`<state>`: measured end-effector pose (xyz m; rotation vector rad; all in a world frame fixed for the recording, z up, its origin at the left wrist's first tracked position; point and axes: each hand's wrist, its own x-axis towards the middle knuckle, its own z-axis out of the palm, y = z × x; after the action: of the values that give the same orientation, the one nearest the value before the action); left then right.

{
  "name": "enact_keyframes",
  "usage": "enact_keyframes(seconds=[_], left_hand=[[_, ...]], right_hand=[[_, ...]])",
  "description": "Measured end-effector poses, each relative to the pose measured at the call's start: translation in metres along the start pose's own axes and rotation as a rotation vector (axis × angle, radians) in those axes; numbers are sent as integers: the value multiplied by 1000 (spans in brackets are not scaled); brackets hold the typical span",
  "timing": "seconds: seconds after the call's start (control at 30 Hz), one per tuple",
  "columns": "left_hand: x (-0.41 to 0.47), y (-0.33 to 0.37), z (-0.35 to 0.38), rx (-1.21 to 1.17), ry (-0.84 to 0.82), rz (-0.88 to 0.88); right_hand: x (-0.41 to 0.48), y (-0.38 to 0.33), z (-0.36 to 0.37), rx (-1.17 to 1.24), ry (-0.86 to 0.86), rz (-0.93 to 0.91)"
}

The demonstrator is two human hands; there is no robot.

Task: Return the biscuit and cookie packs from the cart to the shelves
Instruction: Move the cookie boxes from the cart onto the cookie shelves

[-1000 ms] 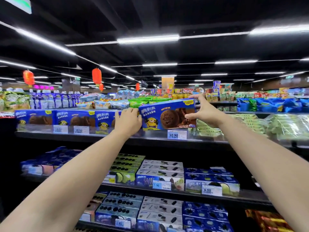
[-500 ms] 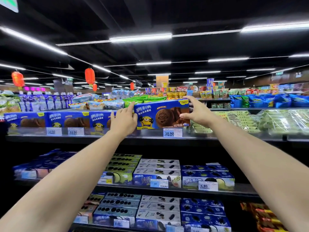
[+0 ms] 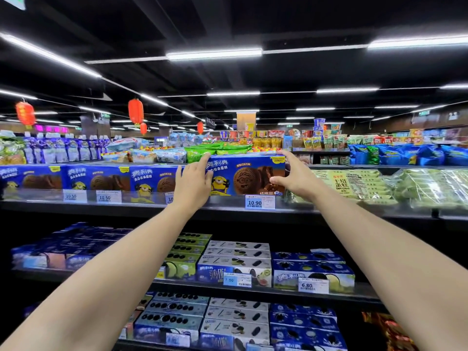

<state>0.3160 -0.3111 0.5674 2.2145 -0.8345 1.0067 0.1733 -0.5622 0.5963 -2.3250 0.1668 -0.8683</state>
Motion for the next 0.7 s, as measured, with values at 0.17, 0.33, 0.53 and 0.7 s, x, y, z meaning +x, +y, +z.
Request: enact_keyframes(seconds=[0.17, 0.33, 0.53, 0.7], left_hand=[[-1, 0, 12, 62, 21, 13], [0, 2, 18, 25, 23, -5], [5, 4, 22, -50, 112, 60], [5, 9, 31, 39, 147, 81]], right_hand=[[8, 1, -1, -176, -33, 17], [9, -4, -5, -206, -55, 16], [5, -4, -19, -138, -43, -4], [4, -3, -18, -203, -95, -17]])
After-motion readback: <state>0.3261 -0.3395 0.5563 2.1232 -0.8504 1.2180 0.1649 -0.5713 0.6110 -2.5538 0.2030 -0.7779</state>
